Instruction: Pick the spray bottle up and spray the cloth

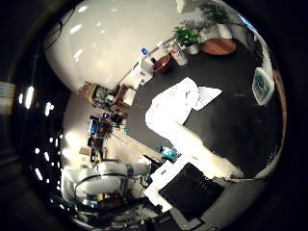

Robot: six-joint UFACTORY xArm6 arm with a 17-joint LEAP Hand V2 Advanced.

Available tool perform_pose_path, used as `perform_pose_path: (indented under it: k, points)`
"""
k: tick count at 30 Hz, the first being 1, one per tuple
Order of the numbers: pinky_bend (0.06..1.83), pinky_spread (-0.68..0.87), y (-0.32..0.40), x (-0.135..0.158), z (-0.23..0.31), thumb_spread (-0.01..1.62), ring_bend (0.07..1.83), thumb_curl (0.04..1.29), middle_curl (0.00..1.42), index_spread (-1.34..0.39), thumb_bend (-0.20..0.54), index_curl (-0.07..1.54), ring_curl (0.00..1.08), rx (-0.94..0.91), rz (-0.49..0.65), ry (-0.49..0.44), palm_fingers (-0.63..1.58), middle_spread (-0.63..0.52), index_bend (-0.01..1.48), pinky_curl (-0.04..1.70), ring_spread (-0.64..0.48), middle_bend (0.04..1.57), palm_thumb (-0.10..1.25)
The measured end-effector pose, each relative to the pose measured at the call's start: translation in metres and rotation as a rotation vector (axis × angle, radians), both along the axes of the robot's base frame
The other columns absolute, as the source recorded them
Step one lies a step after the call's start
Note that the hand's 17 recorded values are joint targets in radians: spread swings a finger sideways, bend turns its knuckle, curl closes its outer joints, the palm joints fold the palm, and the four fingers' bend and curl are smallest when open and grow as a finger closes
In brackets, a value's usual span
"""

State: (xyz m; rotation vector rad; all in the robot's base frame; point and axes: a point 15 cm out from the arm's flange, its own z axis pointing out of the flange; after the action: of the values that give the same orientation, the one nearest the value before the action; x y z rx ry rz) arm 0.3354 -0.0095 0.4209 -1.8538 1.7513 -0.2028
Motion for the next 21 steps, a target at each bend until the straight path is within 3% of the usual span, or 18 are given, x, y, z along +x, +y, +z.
perform_pose_path:
  k: [21]
  points:
    - [0.90, 0.60, -0.086, -0.005, 0.009, 0.96, 0.33, 0.36, 0.26, -0.14, -0.036, 0.30, 0.24, 0.155, -0.150, -0.253, 0.00, 0.22, 0.17, 0.23, 0.35, 0.18, 0.35]
